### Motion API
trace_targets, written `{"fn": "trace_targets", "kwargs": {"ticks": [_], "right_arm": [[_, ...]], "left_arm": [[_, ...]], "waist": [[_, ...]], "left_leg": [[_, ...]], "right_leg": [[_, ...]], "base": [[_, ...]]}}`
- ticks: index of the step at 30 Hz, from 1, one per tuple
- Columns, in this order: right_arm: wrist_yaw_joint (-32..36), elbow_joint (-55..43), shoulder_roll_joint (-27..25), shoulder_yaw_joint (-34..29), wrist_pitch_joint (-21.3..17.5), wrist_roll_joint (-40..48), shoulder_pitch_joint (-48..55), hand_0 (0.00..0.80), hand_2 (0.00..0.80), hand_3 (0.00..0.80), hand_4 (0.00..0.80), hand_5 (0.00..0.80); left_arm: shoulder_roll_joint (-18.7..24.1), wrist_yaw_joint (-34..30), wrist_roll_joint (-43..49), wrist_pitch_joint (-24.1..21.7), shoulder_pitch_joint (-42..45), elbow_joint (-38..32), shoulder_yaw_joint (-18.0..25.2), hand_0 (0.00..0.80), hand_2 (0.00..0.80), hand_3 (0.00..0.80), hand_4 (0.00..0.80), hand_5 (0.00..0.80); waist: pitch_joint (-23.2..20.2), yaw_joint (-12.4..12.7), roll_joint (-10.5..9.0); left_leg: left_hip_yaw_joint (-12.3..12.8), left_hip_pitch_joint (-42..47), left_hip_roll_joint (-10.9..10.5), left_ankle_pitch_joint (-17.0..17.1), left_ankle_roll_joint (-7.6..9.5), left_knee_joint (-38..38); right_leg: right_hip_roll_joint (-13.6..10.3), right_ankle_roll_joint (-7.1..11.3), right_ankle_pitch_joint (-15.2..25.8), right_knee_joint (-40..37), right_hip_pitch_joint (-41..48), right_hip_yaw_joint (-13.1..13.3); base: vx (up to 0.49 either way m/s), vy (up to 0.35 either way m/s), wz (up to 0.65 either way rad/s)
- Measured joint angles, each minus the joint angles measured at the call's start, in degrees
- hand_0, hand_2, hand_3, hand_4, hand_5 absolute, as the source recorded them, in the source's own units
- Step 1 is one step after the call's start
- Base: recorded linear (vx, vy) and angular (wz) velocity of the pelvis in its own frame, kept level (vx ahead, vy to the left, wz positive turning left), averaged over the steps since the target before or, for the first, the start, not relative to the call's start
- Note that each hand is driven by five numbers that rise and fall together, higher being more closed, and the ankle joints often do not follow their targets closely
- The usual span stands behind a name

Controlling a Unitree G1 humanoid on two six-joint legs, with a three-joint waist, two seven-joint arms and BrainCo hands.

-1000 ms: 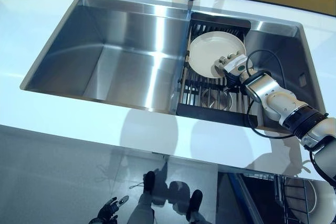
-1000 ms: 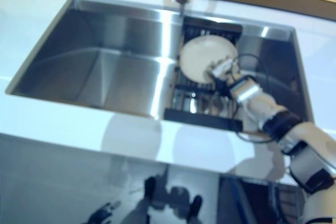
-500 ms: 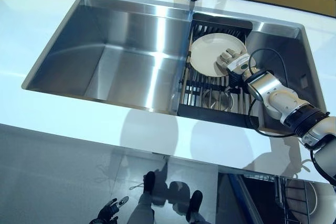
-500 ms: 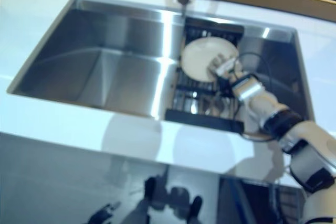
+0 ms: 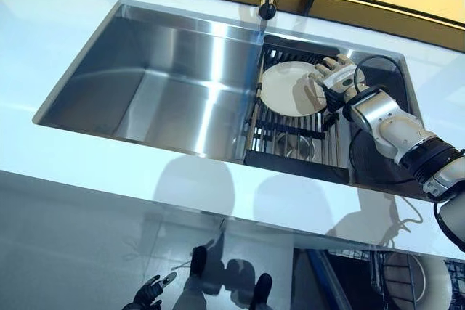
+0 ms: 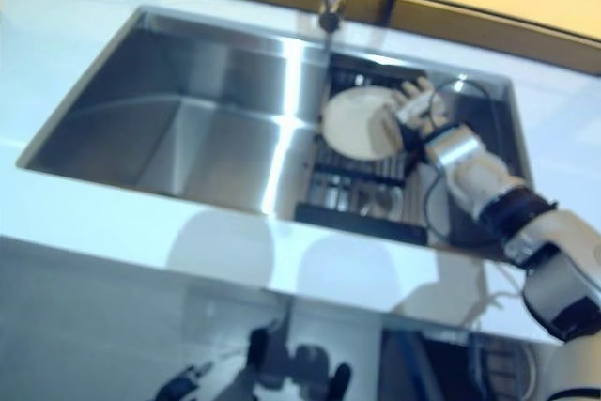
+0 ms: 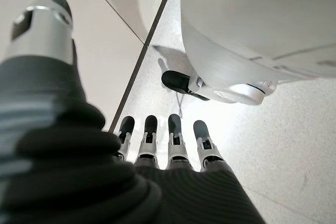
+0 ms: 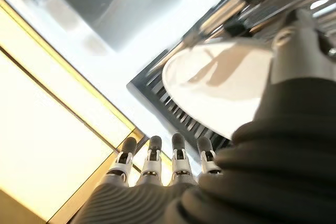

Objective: Take plates into dishwasher

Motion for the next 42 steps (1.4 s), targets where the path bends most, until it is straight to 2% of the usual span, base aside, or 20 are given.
{"fn": "trace_targets", "kwargs": {"ticks": [13,36,42], "right_arm": [[4.3,-3.5,-1.9,-0.6,-0.3,0.0,-0.5,0.0,0.0,0.0,0.0,0.0],[4.9,-4.0,0.1,-0.6,-0.4,0.2,-0.2,0.0,0.0,0.0,0.0,0.0],[5.0,-3.7,0.2,-0.6,0.4,1.0,0.0,0.0,0.0,0.0,0.0,0.0]], "left_arm": [[-0.1,1.2,0.1,0.3,0.3,0.4,0.1,0.0,0.0,0.0,0.0,0.0],[0.0,1.6,-1.6,-0.4,0.3,0.4,0.3,0.0,0.0,0.0,0.0,0.0],[-0.7,3.1,-9.7,-2.1,0.3,-0.2,5.2,0.0,0.0,0.0,0.0,0.0]], "waist": [[-0.9,-0.2,-1.8],[-0.5,0.0,-1.95],[0.8,0.2,-1.86]], "left_leg": [[0.2,0.6,-0.1,0.0,0.09,0.0],[0.0,-0.7,-0.1,0.0,-0.01,0.0],[-0.2,-1.5,-0.1,0.0,0.04,0.0]], "right_leg": [[0.0,-0.02,0.0,0.0,0.5,0.2],[0.0,-0.03,-0.3,0.0,-0.7,0.1],[0.0,-0.04,-0.3,0.0,-1.3,0.0]], "base": [[0.005,0.0,0.0],[0.0,0.0,0.0],[0.0,0.0,0.0]]}}
